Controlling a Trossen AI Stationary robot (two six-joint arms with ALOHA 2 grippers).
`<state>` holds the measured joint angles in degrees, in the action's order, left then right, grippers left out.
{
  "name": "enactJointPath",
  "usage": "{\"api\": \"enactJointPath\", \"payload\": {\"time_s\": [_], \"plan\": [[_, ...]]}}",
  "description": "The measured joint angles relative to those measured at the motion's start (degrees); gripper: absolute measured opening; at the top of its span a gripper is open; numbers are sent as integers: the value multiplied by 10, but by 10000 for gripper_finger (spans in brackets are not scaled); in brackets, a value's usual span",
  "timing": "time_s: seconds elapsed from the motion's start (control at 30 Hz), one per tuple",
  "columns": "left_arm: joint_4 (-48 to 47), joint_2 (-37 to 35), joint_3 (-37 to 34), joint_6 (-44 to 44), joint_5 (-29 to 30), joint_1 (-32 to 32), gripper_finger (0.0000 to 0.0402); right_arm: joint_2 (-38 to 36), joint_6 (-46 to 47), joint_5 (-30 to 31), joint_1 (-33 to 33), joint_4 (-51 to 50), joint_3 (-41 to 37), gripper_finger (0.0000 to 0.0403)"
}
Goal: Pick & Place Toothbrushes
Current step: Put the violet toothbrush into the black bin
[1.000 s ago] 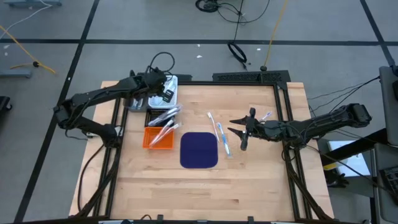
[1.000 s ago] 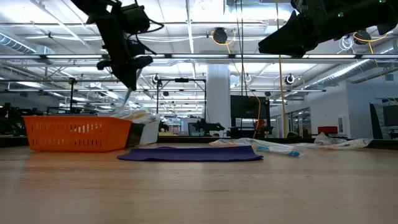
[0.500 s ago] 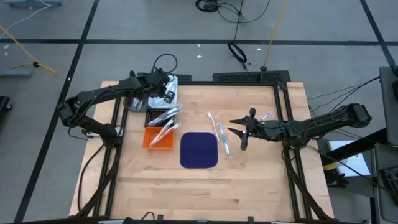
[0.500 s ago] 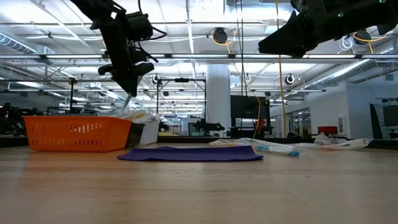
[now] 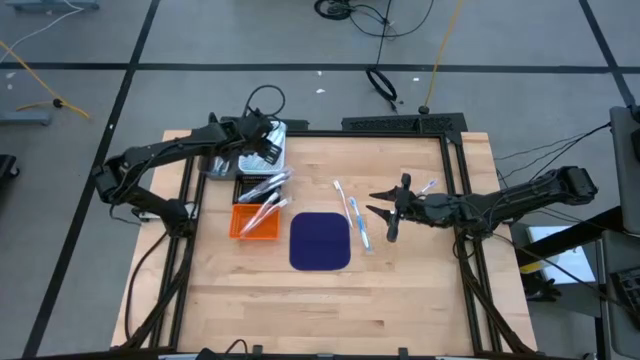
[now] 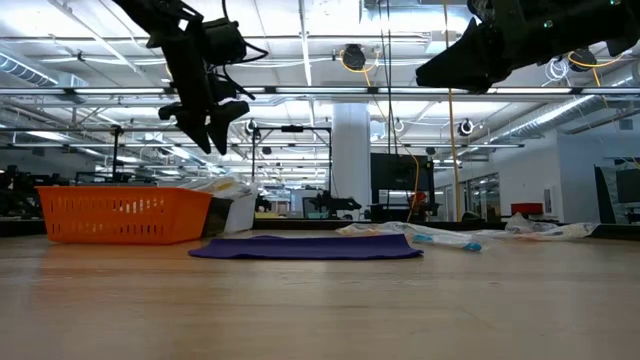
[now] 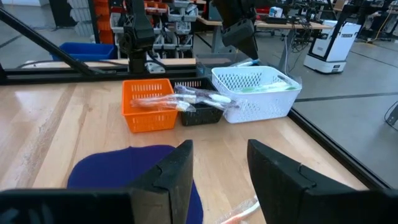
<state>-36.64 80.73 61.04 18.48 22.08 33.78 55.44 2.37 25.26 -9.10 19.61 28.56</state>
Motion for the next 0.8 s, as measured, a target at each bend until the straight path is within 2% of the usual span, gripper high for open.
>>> {"api": "enactJointPath", "payload": {"time_s": [0.2,0.37,0.53,0.8], "plan": [[28,0,0,-18,-38,-11,208,0,5,0,0,-46,0,141],[96,0,0,-66,-125,-42,197,0,30,0,0,-107,0,139],[162,0,0,-102,-214,-85,184,0,81,0,8,-213,0,129],[184,0,0,-109,-221,-160,181,0,151,-15,26,-415,0,111]]}}
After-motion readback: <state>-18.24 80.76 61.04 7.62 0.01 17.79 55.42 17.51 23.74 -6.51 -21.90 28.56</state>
